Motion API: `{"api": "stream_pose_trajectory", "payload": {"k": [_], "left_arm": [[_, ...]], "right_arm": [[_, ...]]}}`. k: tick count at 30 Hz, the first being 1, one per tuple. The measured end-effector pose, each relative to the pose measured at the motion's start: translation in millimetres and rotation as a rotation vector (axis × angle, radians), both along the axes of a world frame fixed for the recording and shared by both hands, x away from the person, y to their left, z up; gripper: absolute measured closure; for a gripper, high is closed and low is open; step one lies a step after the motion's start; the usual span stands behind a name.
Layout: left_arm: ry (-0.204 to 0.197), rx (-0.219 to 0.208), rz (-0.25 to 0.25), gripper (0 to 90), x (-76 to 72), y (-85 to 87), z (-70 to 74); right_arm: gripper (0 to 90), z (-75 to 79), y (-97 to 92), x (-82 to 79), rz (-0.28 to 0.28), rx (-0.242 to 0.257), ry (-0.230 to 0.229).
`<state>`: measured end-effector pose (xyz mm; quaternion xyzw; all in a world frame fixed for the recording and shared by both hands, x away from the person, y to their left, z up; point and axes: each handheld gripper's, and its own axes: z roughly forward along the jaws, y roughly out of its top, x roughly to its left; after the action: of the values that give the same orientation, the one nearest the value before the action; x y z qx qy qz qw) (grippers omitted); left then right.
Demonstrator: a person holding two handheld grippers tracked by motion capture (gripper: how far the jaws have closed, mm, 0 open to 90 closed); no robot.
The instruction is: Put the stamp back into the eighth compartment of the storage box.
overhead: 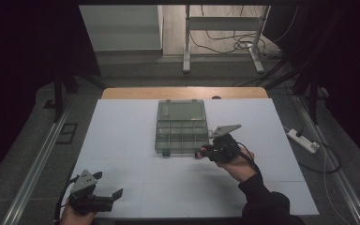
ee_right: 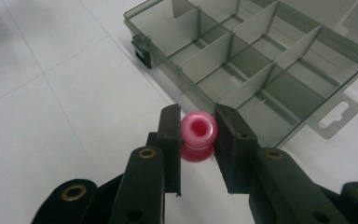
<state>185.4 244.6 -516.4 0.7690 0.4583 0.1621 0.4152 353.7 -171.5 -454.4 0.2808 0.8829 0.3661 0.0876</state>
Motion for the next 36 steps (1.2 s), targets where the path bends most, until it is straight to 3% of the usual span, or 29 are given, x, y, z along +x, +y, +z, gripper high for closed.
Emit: {"api": "stream_pose_trajectory", "payload": {"k": [22,36], "left_arm": [[0.0,0.007,-0.003,0.0,0.0,-0.6,0.1],[0.0,0.007,-0.004,0.0,0.1,-0.5,0.1]], "right_arm": [[72.1,6.7,5.0,26.0,-0.049,0.002,-0.03],[72.1,-2.3,8.7,42.8,-0.081,-0.02,-0.025]]}}
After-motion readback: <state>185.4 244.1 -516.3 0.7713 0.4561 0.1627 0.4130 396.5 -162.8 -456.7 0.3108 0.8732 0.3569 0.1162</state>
